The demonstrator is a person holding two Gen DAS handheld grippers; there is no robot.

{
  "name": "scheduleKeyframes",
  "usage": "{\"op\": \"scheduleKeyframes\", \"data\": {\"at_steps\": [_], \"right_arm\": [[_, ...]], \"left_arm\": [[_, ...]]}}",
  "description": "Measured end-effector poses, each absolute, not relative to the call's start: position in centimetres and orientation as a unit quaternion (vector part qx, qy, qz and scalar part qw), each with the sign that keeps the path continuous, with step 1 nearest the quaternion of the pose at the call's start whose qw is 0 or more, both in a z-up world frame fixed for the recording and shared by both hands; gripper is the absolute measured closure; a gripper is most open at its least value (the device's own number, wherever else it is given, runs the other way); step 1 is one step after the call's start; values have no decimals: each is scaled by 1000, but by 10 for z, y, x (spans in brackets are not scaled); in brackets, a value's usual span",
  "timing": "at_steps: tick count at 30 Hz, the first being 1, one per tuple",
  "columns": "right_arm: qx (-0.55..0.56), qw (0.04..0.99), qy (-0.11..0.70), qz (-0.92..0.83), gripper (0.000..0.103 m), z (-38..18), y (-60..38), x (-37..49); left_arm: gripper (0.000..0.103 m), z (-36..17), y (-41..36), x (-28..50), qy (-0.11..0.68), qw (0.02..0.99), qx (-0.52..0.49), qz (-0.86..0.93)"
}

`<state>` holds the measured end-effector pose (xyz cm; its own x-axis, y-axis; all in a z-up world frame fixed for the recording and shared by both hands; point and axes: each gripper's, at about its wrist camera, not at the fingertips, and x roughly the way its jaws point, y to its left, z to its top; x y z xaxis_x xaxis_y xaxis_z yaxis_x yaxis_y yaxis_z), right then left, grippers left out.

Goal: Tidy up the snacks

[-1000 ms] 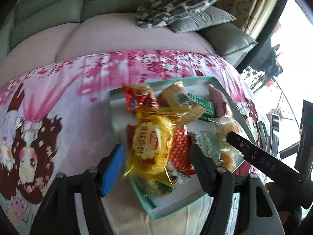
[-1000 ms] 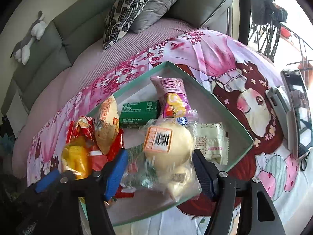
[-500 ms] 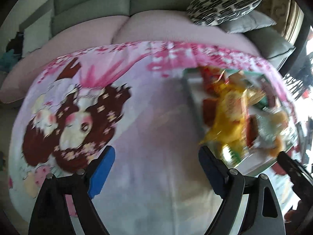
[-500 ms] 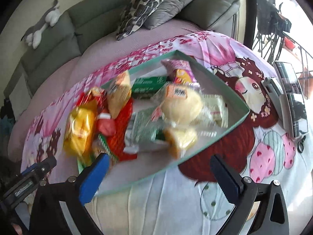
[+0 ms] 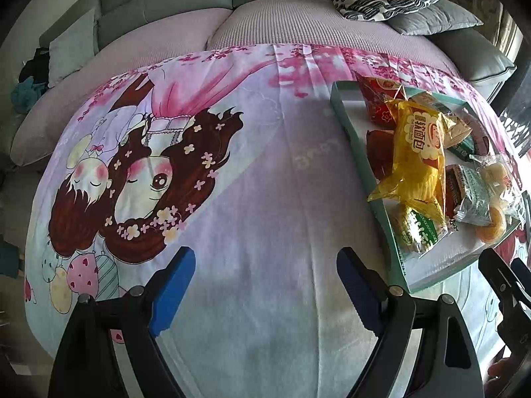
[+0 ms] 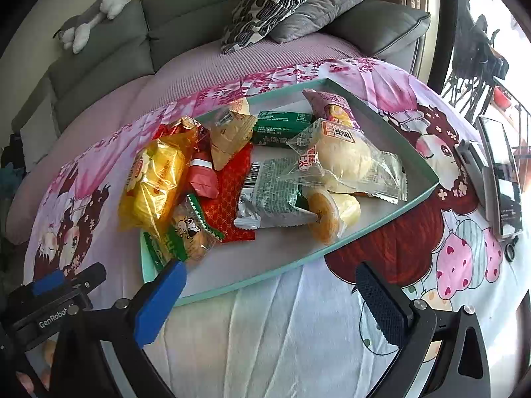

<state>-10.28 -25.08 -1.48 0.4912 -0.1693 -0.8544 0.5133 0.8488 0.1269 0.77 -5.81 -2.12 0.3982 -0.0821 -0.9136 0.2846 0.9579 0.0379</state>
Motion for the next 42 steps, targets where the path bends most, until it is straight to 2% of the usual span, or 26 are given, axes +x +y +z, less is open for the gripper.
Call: {"op": "scheduleKeyframes", "data": {"at_steps": [42], "right_arm": [[182,846,464,-188,0,-20,-250,-100]], "left_arm": [[15,-34,-66,8,566,808,120,-115]]}}
